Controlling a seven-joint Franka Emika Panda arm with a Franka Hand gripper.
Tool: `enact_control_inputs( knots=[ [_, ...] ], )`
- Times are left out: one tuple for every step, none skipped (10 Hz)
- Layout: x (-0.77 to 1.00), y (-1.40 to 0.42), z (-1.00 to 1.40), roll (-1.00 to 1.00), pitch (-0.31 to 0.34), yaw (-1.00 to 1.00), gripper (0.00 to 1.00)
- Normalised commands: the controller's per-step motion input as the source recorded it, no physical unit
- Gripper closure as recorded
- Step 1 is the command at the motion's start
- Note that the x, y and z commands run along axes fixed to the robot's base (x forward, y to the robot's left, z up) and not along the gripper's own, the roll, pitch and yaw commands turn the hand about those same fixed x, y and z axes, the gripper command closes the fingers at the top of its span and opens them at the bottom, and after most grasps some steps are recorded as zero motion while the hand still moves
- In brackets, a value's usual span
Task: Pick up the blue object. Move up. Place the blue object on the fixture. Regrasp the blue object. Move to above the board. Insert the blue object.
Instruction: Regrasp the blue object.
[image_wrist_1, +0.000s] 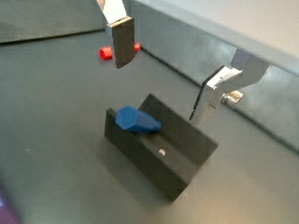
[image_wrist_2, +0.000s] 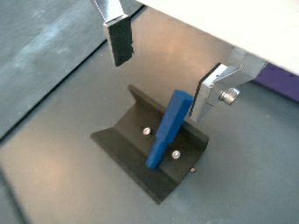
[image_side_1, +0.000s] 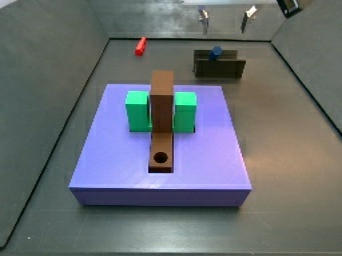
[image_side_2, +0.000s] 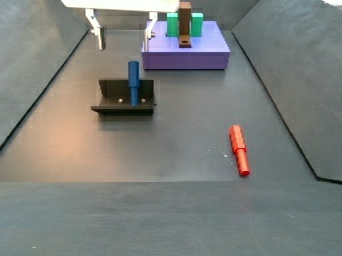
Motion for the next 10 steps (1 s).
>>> enact_control_inputs(
  knots=[
    [0.0, -0.32, 0.0, 1.0, -0.169, 0.12, 0.0],
    [0.0, -0.33, 0.0, 1.0, -0.123, 0.1, 0.0],
    [0.0, -0.28, -0.11, 1.0, -0.134, 0.18, 0.0],
    [-0.04, -0.24, -0.12, 1.0, -0.143, 0.23, 0.0],
    [-0.01, -0.19, -0.25, 1.0, -0.16, 0.26, 0.0],
    [0.05, -0.05, -0.41, 0.69, -0.094, 0.28, 0.0],
    [0.02, 0.0, -0.48, 0.5, -0.14, 0.33, 0.0],
    [0.09, 0.01, -0.37, 0.42, -0.117, 0.41, 0.0],
    [0.09, 0.0, -0.31, 0.38, -0.08, 0.41, 0.0],
    [0.11, 0.0, -0.28, 0.31, -0.054, 0.4, 0.0]
  ],
)
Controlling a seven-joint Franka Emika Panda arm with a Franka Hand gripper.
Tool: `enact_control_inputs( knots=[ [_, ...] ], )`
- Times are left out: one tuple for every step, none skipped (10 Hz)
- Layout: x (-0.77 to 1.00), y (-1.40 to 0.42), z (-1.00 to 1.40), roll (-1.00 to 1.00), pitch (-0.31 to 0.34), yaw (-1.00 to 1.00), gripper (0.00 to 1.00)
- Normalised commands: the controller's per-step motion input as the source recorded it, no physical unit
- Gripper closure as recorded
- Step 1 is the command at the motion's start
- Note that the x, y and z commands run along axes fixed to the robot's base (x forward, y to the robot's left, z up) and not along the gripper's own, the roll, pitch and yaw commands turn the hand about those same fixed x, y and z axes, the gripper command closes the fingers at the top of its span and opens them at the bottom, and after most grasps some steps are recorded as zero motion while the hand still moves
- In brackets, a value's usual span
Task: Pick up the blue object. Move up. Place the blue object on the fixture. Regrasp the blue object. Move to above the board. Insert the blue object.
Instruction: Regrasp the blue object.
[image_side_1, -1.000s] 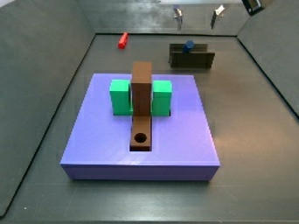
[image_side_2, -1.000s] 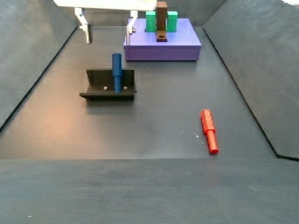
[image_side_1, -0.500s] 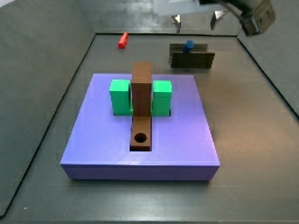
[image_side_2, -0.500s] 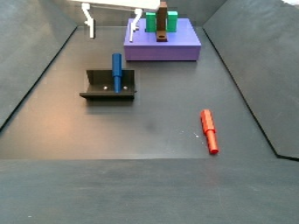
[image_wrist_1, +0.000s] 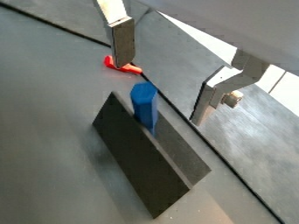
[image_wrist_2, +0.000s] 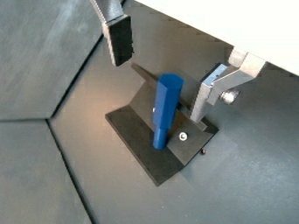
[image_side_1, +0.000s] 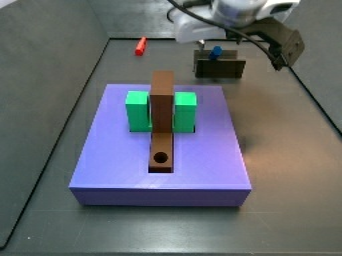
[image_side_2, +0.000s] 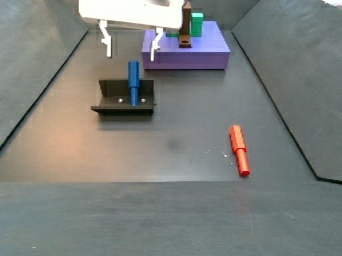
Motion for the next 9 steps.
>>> enact_control_inputs(
  knots=[
    [0.12, 0.0, -0.27, 0.32, -0.06, 0.42, 0.0],
    [0.06, 0.0, -0.27, 0.35, -0.091, 0.42, 0.0],
    [0.07, 0.0, -0.25, 0.37, -0.08, 0.41, 0.0],
    [0.06, 0.0, -0.21, 0.44, -0.083, 0.4, 0.0],
    [0.0, 0.0, -0.17, 0.47, -0.069, 0.31, 0.0],
    [0.0, 0.0, -0.09, 0.34, -0.014, 0.13, 0.0],
    [0.0, 0.0, 0.0, 0.0, 0.0, 0.0, 0.0],
    [0.0, 0.0, 0.0, 0.0, 0.0, 0.0, 1.0],
    [0.0, 0.0, 0.0, 0.0, 0.0, 0.0, 1.0]
  ],
)
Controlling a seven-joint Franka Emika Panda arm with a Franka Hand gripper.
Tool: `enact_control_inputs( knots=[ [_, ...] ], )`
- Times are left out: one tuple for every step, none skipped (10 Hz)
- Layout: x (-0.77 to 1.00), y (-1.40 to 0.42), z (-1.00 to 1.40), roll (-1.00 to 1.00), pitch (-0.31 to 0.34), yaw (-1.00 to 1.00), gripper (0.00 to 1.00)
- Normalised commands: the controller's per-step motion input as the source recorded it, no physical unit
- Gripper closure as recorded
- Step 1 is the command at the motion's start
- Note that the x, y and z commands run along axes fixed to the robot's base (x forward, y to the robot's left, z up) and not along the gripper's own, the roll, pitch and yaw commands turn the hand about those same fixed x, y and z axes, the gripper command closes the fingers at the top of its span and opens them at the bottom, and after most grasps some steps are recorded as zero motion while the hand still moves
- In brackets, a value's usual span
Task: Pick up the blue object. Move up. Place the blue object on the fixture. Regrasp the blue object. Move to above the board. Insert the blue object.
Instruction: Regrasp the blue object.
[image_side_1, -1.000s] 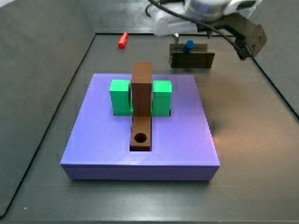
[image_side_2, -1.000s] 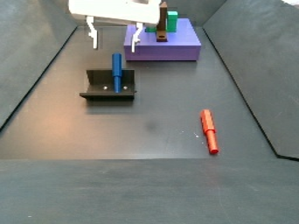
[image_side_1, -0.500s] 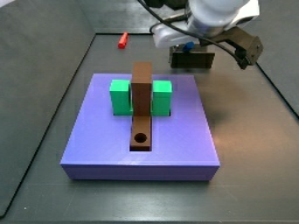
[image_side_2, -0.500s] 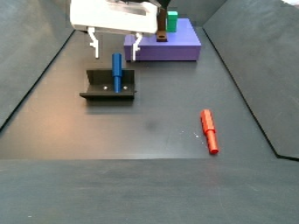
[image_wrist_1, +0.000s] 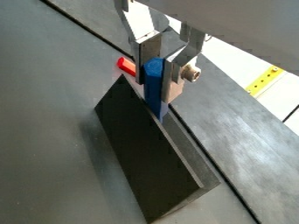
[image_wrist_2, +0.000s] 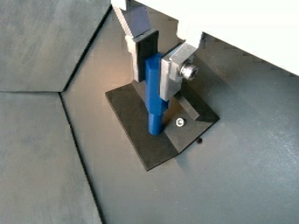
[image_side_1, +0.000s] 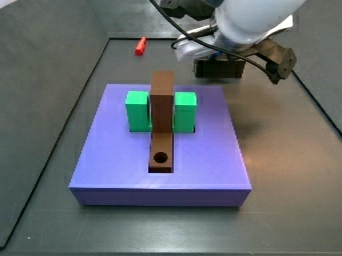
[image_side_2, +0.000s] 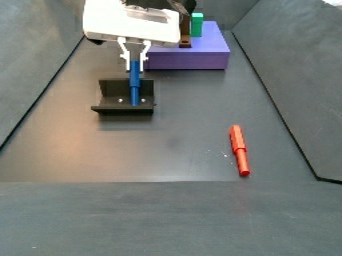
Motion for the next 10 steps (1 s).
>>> enact_control_inputs(
  knots=[
    [0.0, 0.0, 0.0, 0.0, 0.0, 0.0, 1.0],
    [0.0, 0.0, 0.0, 0.0, 0.0, 0.0, 1.0],
    [0.0, 0.0, 0.0, 0.0, 0.0, 0.0, 1.0],
    [0.0, 0.0, 0.0, 0.0, 0.0, 0.0, 1.0],
    [0.0, 0.0, 0.0, 0.0, 0.0, 0.0, 1.0],
    [0.0, 0.0, 0.0, 0.0, 0.0, 0.0, 1.0],
    [0.0, 0.0, 0.0, 0.0, 0.0, 0.0, 1.0],
    [0.0, 0.0, 0.0, 0.0, 0.0, 0.0, 1.0],
    [0.0, 0.0, 0.0, 0.0, 0.0, 0.0, 1.0],
    [0.0, 0.0, 0.0, 0.0, 0.0, 0.0, 1.0]
  ],
)
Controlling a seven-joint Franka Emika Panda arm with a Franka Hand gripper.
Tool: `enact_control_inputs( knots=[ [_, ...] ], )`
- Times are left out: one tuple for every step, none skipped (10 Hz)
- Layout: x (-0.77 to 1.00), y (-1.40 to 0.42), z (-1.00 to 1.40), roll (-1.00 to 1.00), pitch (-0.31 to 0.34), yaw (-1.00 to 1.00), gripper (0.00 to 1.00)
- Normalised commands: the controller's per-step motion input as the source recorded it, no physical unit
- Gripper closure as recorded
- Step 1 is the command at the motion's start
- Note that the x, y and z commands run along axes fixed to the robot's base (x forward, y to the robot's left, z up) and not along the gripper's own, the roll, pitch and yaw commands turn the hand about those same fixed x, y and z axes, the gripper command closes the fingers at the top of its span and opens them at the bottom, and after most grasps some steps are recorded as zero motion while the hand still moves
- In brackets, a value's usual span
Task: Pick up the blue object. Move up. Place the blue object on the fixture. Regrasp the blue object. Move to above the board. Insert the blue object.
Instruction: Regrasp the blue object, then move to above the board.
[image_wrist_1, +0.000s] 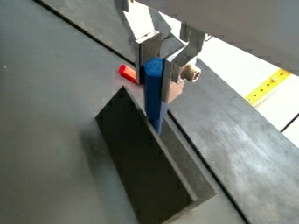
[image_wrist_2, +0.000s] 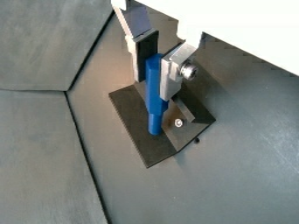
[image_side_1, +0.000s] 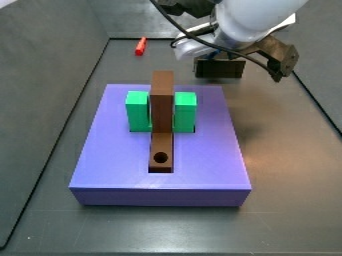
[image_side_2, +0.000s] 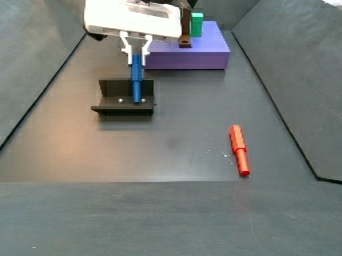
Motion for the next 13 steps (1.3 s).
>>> enact_control_inputs(
  knots=[
    [0.0, 0.0, 0.0, 0.0, 0.0, 0.0, 1.0],
    [0.0, 0.0, 0.0, 0.0, 0.0, 0.0, 1.0],
    [0.0, 0.0, 0.0, 0.0, 0.0, 0.0, 1.0],
    [0.0, 0.0, 0.0, 0.0, 0.0, 0.0, 1.0],
    [0.0, 0.0, 1.4, 0.0, 0.0, 0.0, 1.0],
    [-0.02, -0.05, 1.4, -0.07, 0.044, 0.06, 1.0],
    [-0.05, -0.04, 1.4, -0.13, 0.035, 0.05, 1.0],
    [-0.05, -0.02, 1.4, -0.1, 0.012, 0.05, 1.0],
    [-0.03, -0.05, 1.4, -0.02, 0.012, 0.04, 1.0],
    [-0.03, -0.06, 1.4, -0.01, 0.013, 0.03, 1.0],
    [-0.02, -0.05, 1.4, -0.03, 0.016, 0.03, 1.0],
    [0.01, -0.02, 0.49, -0.02, 0.033, 0.02, 1.0],
    [0.02, -0.02, 0.21, 0.0, 0.039, 0.01, 1.0]
  ],
)
